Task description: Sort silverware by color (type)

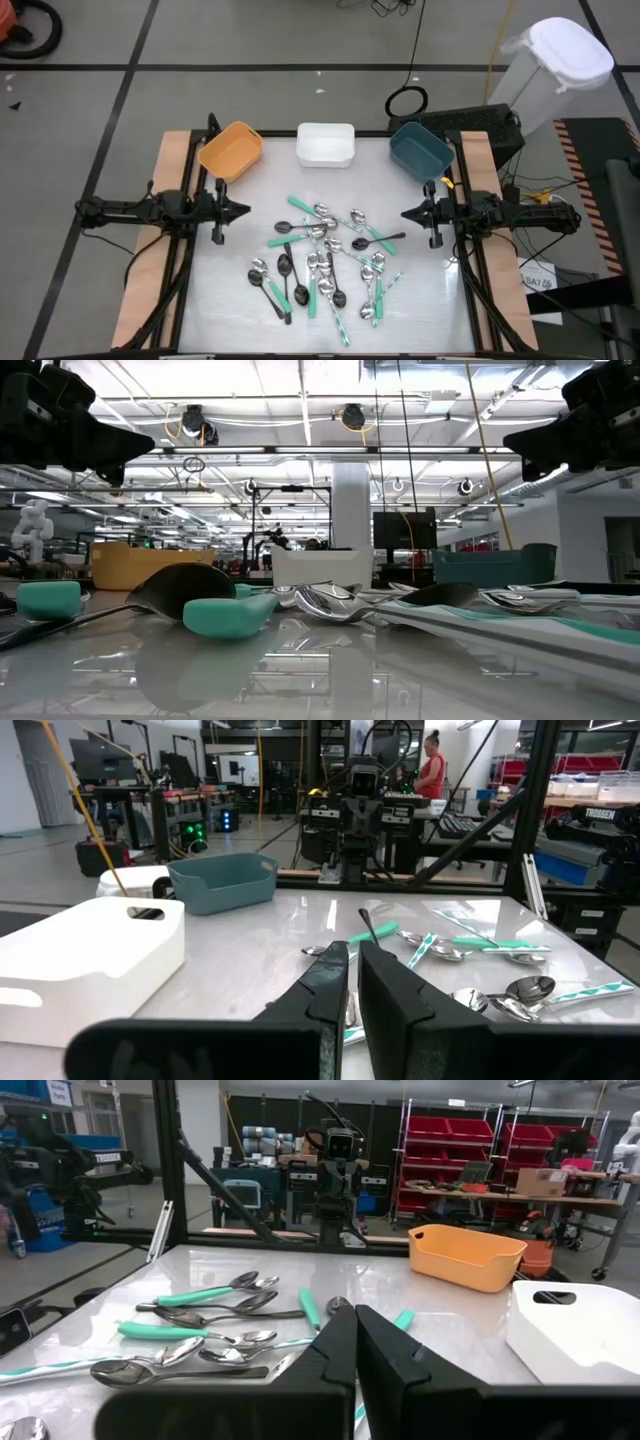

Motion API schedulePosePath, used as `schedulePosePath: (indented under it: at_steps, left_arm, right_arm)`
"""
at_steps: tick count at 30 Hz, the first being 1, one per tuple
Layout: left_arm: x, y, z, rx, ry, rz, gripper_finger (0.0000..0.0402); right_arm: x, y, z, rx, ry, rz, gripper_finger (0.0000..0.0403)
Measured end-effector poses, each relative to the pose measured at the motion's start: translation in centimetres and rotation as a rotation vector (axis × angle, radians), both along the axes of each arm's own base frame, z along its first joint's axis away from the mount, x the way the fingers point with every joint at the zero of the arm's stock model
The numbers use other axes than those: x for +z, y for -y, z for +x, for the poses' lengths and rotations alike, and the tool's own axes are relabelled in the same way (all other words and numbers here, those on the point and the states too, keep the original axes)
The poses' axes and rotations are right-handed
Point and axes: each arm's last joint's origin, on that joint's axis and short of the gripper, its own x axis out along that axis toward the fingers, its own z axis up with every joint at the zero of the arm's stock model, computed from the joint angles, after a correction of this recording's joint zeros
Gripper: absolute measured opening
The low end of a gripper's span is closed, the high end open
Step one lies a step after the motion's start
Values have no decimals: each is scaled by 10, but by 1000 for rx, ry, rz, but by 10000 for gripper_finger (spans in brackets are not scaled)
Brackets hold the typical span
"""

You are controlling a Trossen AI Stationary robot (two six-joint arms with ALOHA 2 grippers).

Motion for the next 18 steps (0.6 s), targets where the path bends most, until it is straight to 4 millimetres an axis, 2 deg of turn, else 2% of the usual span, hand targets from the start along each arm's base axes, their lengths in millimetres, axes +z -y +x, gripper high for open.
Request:
schedulePosePath:
  at_steps: [8,14,18]
  left_arm:
    - [0,0,0,0,0,0,31]
    - [0,0,0,0,0,0,31]
    - [0,0,0,0,0,0,31]
  right_arm:
    - [0,0,0,0,0,13,0]
    - [1,0,0,7,-3,184,0]
    - [0,-2,1,55,-29,183,0]
